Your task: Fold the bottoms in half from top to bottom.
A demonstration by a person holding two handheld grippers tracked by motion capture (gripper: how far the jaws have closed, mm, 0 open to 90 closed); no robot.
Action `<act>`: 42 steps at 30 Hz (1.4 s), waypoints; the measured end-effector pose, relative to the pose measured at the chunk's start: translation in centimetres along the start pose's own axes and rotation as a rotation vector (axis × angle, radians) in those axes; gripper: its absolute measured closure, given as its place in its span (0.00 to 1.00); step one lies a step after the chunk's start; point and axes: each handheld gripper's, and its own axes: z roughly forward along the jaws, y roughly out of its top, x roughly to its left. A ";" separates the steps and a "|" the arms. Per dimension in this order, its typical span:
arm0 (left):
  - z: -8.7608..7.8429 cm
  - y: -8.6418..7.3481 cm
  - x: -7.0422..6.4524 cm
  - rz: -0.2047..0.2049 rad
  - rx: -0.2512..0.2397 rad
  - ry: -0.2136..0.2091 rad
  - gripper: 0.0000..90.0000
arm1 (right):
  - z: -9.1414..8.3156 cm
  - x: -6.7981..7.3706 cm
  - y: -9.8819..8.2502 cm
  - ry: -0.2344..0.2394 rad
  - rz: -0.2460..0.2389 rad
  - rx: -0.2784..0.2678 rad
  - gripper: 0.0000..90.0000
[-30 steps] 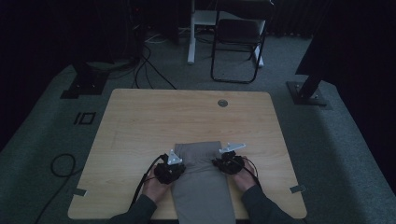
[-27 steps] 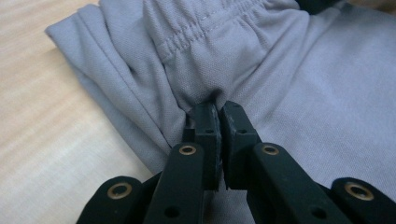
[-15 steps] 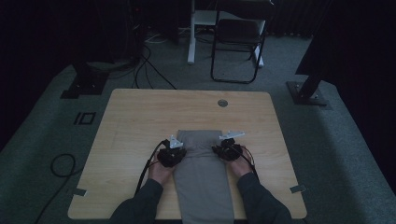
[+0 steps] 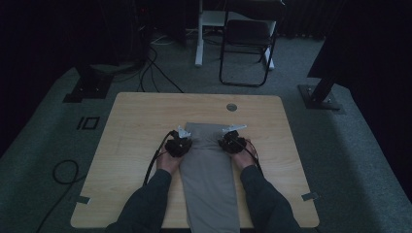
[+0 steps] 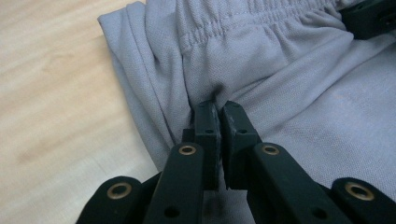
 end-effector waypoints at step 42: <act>-12.4 8.5 -0.5 0.033 -0.294 0.005 0.96 | -11.8 0.5 8.4 -0.057 -0.074 -0.319 0.97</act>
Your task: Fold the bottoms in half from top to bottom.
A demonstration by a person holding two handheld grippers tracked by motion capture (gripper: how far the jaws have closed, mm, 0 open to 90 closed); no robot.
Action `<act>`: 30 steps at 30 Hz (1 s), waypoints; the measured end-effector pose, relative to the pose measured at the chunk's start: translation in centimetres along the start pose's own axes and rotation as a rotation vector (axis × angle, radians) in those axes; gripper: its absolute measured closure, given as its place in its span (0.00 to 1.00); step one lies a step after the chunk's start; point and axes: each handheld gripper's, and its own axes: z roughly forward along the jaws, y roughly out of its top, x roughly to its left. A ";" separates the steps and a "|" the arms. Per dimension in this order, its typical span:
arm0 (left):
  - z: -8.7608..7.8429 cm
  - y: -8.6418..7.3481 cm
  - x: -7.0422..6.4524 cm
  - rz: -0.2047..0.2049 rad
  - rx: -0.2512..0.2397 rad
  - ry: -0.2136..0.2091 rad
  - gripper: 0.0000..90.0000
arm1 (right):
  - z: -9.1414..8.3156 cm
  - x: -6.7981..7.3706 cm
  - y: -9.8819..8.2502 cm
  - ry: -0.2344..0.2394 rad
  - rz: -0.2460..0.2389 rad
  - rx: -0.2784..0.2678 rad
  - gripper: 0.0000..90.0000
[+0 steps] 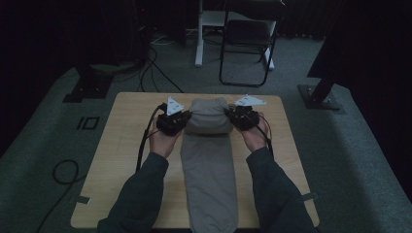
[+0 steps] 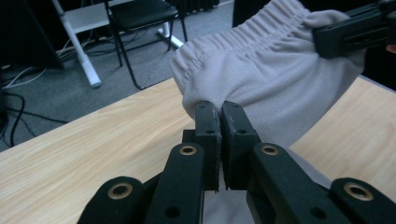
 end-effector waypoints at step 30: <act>-0.7 -15.8 -7.6 0.041 0.352 -0.186 0.95 | -1.9 6.6 -16.6 0.210 -0.016 0.365 0.96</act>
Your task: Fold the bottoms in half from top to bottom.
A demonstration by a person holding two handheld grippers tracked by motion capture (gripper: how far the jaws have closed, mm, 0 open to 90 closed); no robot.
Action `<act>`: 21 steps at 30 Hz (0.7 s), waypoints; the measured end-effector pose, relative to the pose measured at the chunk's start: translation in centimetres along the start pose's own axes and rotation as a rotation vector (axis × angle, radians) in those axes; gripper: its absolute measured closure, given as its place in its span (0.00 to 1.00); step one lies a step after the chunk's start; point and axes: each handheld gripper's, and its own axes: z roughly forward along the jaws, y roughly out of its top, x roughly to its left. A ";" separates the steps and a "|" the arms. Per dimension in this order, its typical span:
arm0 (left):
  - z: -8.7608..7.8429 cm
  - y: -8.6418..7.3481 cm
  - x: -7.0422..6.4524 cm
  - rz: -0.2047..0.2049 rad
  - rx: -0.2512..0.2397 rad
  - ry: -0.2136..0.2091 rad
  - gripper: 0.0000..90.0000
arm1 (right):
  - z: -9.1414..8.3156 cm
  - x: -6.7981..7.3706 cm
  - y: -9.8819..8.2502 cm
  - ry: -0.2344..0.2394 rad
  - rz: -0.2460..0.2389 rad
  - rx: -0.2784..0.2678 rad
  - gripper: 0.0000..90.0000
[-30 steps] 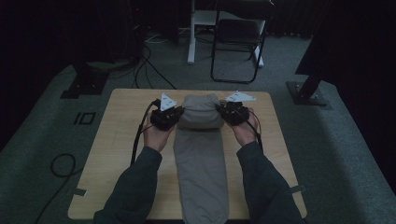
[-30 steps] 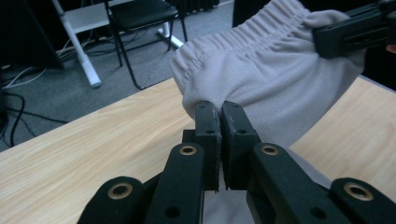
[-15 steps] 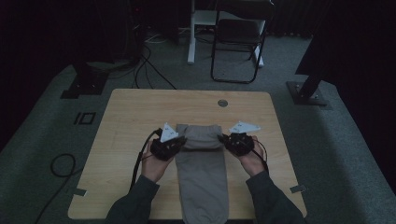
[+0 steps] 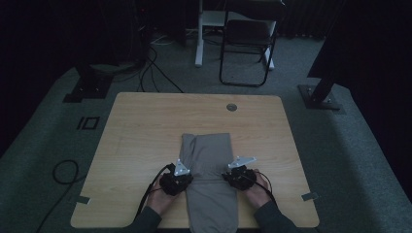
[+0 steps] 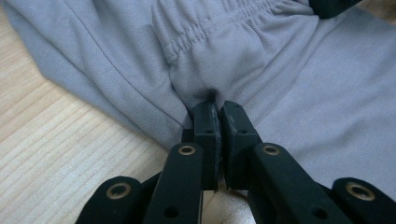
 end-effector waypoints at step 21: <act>1.9 1.1 5.0 -0.076 -0.079 0.089 0.95 | 3.4 -2.6 3.2 0.006 0.069 -0.061 0.96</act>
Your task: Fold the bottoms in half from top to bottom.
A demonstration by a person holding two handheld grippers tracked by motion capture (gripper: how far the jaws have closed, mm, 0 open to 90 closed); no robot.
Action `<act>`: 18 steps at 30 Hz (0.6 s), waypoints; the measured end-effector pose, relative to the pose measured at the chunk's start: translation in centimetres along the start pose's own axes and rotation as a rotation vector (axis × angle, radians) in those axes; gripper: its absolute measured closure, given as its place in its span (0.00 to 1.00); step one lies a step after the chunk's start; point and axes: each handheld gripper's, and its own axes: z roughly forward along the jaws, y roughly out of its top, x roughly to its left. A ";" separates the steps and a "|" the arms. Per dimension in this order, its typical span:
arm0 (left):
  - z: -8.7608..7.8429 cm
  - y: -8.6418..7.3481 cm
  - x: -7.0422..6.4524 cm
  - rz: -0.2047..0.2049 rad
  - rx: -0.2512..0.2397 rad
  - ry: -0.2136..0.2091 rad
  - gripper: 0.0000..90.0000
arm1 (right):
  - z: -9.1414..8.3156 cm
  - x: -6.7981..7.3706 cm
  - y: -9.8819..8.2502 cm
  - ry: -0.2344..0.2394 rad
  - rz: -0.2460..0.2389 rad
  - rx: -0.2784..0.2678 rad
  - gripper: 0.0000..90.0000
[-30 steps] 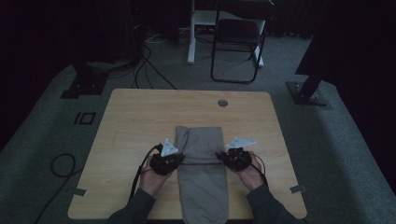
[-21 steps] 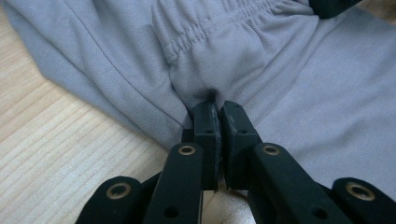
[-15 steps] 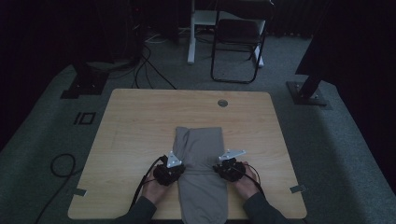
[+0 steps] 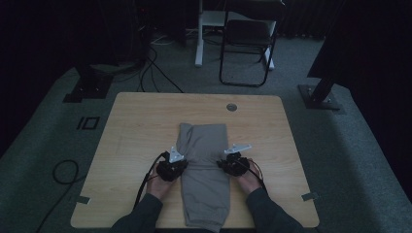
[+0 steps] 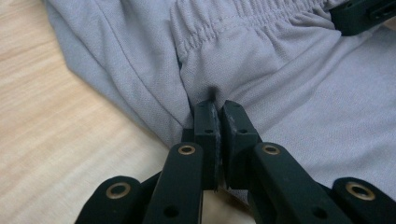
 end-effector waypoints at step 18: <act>3.7 3.9 4.7 -0.036 0.024 0.103 0.95 | 4.3 -3.3 5.3 -0.065 0.065 0.003 0.96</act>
